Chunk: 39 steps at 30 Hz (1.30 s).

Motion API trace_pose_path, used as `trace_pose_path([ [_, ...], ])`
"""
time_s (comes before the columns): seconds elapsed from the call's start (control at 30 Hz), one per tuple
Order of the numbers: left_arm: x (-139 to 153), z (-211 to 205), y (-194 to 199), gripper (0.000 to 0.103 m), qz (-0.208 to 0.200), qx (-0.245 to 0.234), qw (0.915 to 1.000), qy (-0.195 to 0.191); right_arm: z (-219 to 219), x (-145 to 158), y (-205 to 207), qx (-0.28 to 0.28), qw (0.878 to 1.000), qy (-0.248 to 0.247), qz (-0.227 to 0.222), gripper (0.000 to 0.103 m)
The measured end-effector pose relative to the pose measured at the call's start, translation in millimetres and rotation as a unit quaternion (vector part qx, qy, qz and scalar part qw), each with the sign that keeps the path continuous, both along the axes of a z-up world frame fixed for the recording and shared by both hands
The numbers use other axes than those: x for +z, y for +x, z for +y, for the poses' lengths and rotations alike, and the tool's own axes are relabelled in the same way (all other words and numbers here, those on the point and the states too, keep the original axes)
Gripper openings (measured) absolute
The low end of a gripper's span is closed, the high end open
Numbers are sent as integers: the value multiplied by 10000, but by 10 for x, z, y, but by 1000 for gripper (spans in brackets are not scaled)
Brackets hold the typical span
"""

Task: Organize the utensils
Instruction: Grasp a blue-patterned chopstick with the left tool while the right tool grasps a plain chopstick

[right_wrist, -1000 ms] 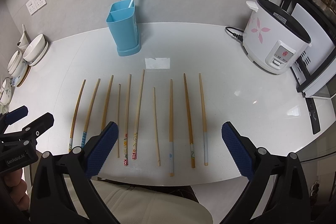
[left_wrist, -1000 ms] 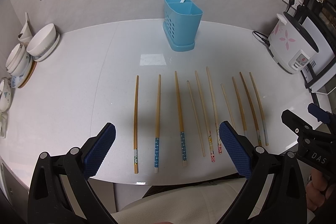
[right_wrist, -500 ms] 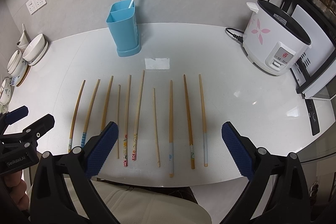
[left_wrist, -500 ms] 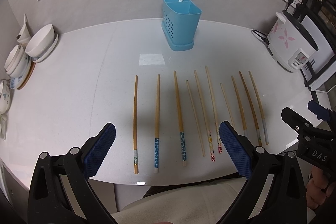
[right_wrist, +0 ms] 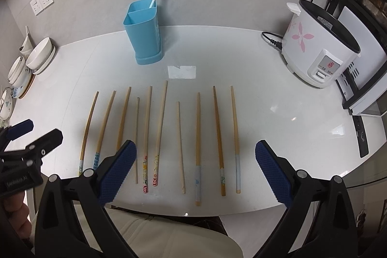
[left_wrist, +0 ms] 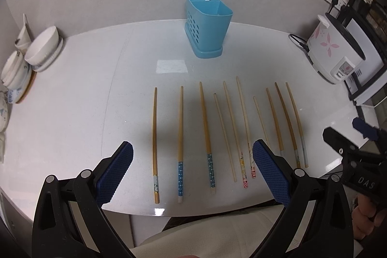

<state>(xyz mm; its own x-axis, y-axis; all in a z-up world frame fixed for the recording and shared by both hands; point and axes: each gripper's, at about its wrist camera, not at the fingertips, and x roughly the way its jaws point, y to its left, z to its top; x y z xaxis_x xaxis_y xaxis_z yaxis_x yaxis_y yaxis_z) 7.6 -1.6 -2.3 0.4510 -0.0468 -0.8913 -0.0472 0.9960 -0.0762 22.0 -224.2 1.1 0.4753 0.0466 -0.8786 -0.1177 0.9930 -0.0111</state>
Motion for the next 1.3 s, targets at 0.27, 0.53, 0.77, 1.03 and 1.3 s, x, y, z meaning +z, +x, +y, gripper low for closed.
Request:
trace_pose_path([
  [0.27, -424, 487, 285, 97, 368, 510, 9976, -293, -83, -435, 385, 9, 9994, -48, 356, 84],
  [0.53, -986, 704, 395, 91, 809, 644, 9946, -102, -77, -1137, 578, 172, 9925, -49, 1208, 53],
  [0.77, -1384, 716, 459, 82, 1319, 507, 9900, 5, -74, -1441, 684, 124, 9857, -106, 1679, 44],
  [1.03, -1562, 597, 471, 70, 1638, 346, 9858, 80, -128, -1607, 724, 107, 9797, -139, 1996, 29],
  [1.3, -1586, 415, 460, 50, 1889, 293, 9812, 278, -125, -1813, 871, 130, 9761, -256, 2156, 18],
])
